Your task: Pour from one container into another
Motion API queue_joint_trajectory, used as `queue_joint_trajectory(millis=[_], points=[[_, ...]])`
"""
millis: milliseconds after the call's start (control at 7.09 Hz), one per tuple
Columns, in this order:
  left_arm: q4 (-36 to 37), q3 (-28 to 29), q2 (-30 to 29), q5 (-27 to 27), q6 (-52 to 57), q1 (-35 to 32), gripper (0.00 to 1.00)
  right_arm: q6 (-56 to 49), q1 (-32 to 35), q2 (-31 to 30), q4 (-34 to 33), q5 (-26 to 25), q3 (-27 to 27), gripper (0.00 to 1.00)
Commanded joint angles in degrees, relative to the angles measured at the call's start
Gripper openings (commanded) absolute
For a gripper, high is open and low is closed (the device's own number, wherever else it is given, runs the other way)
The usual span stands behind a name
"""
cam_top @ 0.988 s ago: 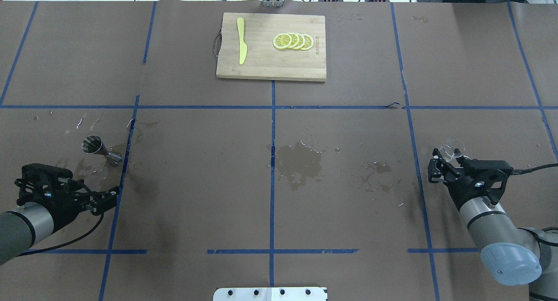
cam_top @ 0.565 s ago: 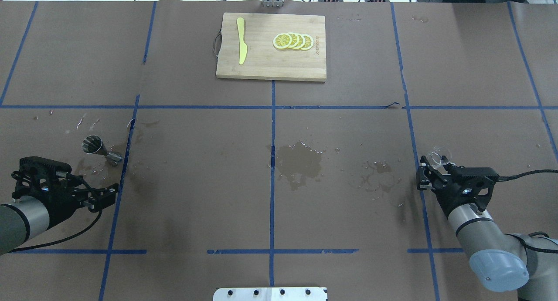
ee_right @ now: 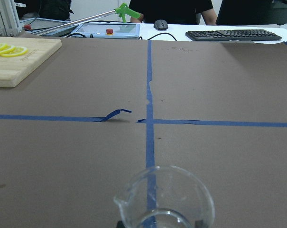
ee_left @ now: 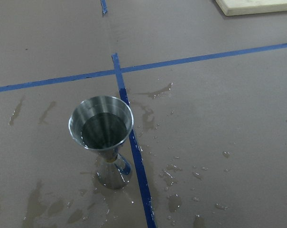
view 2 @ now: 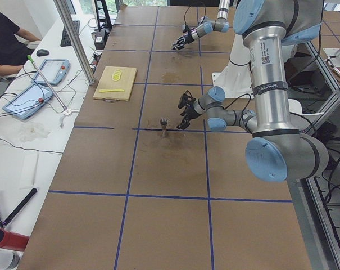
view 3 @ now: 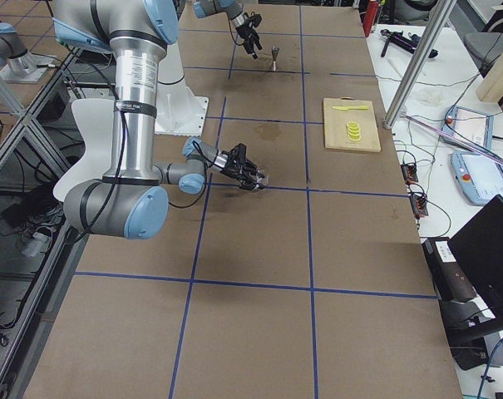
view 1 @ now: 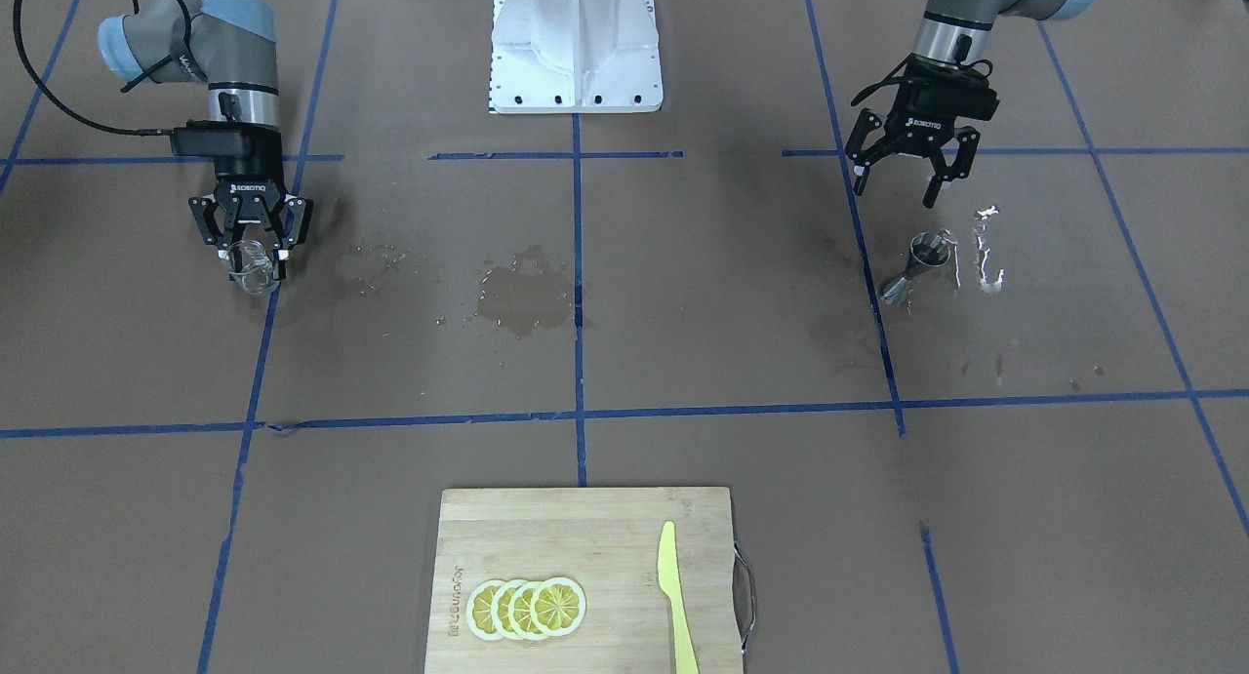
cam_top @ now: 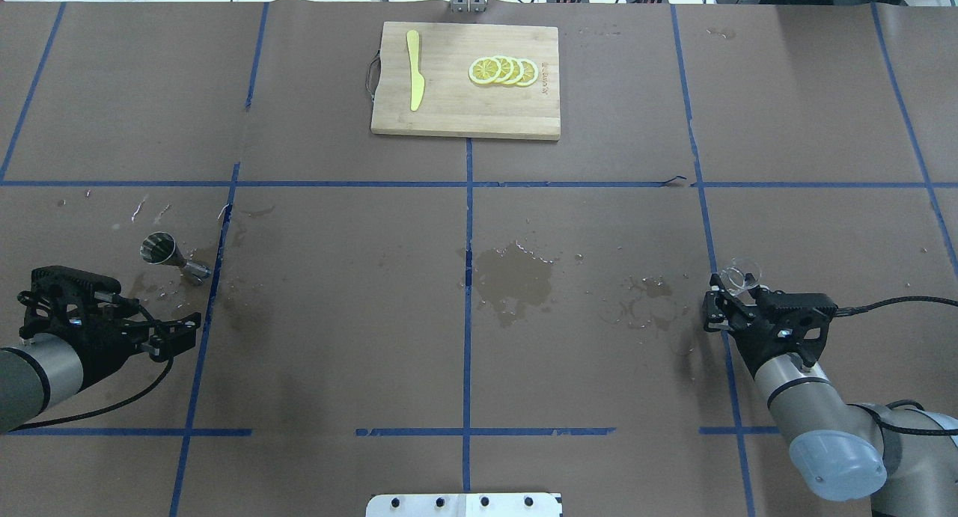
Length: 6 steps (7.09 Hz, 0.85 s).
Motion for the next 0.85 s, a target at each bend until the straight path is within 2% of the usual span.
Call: queue_joint_trajectory(millis=[0, 141, 282, 423, 706], points=[[0.0, -0.1, 0.0, 0.0, 0.0, -0.1, 1.00, 0.0, 0.0, 0.0, 4.8, -0.1, -3.4, 0.37], [0.1, -0.2, 0.0, -0.1, 0.3, -0.3, 1.00, -0.1, 0.1, 0.0, 6.5, -0.1, -3.4, 0.51], [0.1, -0.5, 0.0, -0.1, 1.0, -0.3, 1.00, -0.3, 0.2, 0.0, 6.7, -0.1, -2.1, 0.80], [0.0, -0.4, 0.0, -0.1, 1.0, -0.4, 1.00, -0.6, 0.2, -0.2, 6.7, -0.1, -2.0, 1.00], [0.1, -0.5, 0.0, -0.1, 1.0, -0.4, 1.00, -1.0, 0.2, -0.6, 6.6, -0.5, -2.1, 1.00]])
